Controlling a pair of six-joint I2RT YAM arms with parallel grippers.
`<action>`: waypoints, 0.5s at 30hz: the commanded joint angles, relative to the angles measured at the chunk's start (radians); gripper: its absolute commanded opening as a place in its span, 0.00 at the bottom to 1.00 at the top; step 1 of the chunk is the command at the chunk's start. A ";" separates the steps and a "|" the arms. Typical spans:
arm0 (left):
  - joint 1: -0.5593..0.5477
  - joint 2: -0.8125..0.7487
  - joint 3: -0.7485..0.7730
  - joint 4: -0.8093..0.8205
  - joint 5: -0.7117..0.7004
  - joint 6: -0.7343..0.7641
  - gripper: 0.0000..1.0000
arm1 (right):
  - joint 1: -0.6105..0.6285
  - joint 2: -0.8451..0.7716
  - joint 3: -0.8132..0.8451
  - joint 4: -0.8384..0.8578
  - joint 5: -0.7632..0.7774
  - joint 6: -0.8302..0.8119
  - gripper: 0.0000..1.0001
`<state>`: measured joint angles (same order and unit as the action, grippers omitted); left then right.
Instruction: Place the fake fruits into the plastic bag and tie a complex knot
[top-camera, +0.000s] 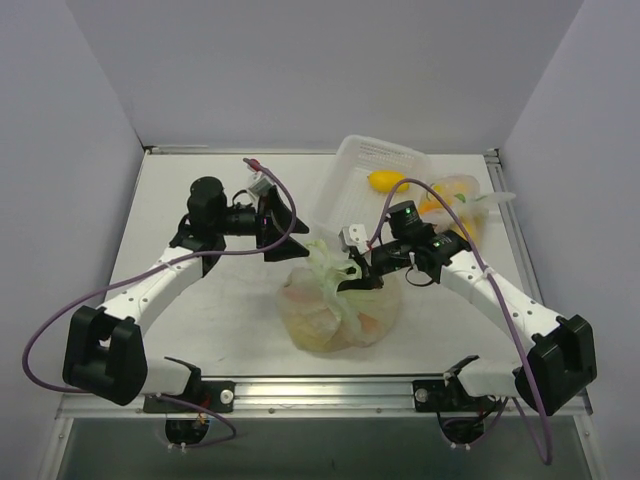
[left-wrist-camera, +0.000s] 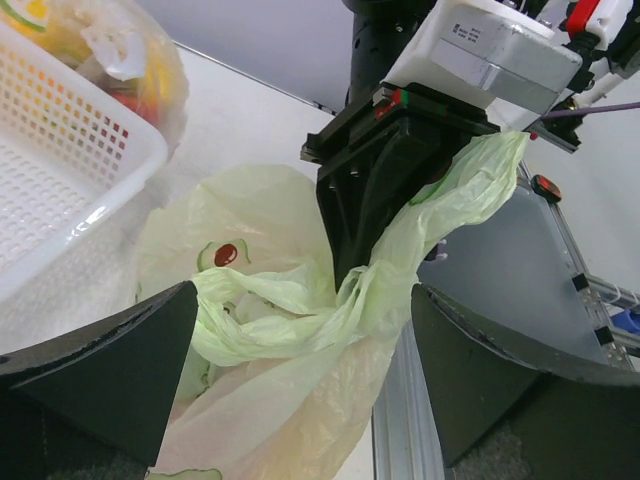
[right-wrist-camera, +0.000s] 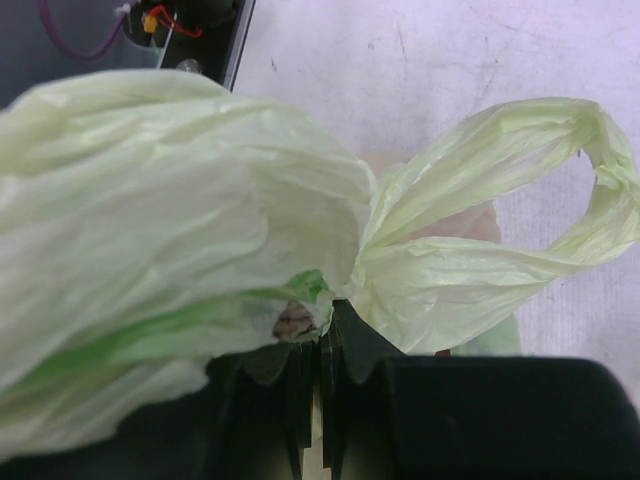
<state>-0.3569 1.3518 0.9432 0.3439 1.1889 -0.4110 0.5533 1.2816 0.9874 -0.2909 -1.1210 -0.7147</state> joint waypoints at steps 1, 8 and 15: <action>-0.007 -0.003 -0.017 0.109 0.055 -0.055 0.97 | 0.013 -0.019 0.051 -0.102 0.004 -0.181 0.00; -0.010 0.079 0.005 0.109 0.029 -0.103 0.98 | 0.036 -0.018 0.069 -0.185 0.033 -0.319 0.00; -0.019 0.133 0.034 0.107 0.107 -0.065 0.98 | 0.050 -0.031 0.074 -0.237 0.046 -0.382 0.00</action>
<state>-0.3679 1.4803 0.9287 0.4084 1.2324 -0.4931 0.5961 1.2816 1.0233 -0.4732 -1.0752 -1.0294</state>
